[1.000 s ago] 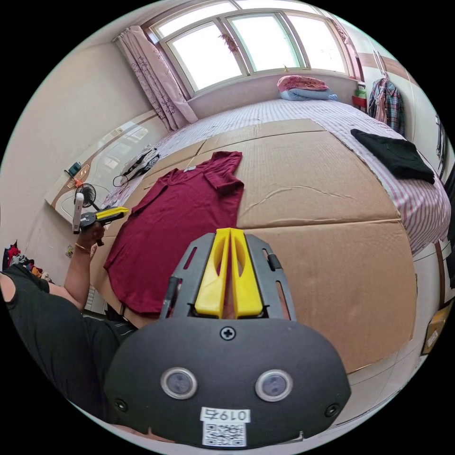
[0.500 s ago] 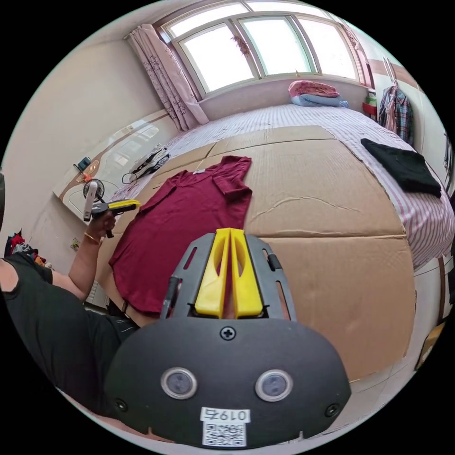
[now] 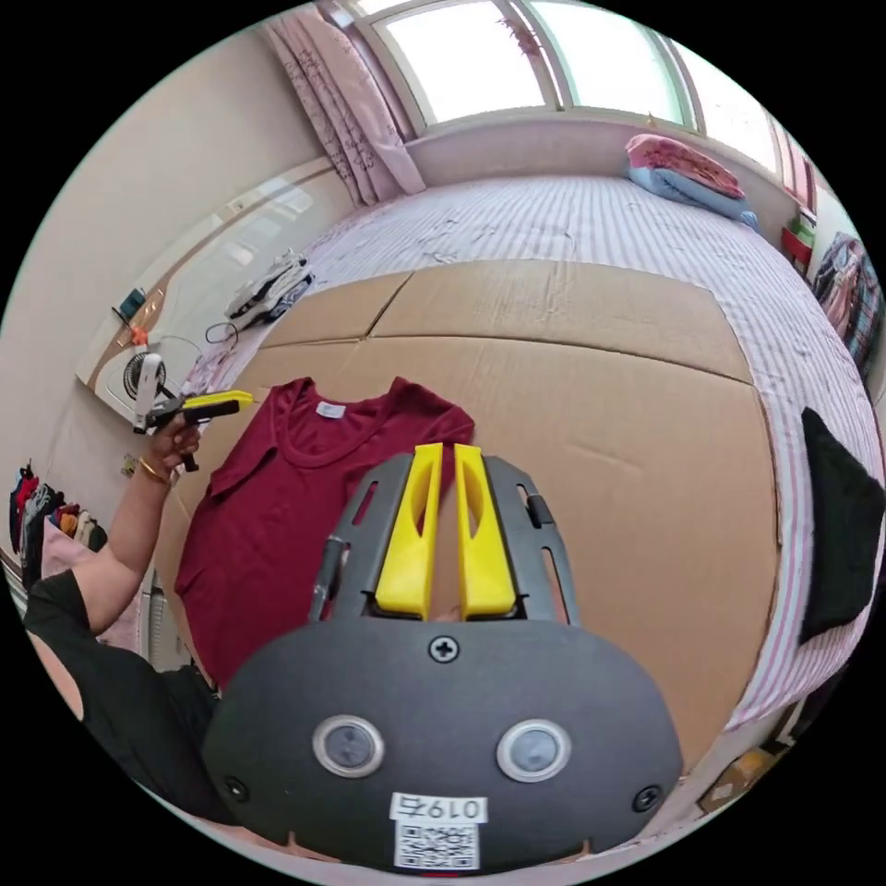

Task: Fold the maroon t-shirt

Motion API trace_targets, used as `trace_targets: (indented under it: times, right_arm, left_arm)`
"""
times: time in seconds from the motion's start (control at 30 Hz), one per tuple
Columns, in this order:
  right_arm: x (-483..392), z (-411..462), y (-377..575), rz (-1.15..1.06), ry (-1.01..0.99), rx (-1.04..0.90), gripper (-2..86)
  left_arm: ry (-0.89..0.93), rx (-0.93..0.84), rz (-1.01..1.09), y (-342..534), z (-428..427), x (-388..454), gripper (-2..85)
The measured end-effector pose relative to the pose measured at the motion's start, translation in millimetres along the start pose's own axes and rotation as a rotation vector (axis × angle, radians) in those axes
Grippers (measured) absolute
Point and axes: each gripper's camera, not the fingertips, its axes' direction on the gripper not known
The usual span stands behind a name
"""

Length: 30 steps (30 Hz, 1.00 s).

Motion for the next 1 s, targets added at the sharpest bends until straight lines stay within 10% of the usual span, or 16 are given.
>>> trace_targets:
  times: [1.0]
  right_arm:
    - [34,163,-271,-0.287,0.108,-0.226,-0.4]
  left_arm:
    - [0.005,-0.153,0.277,-168,119,-13,1.1]
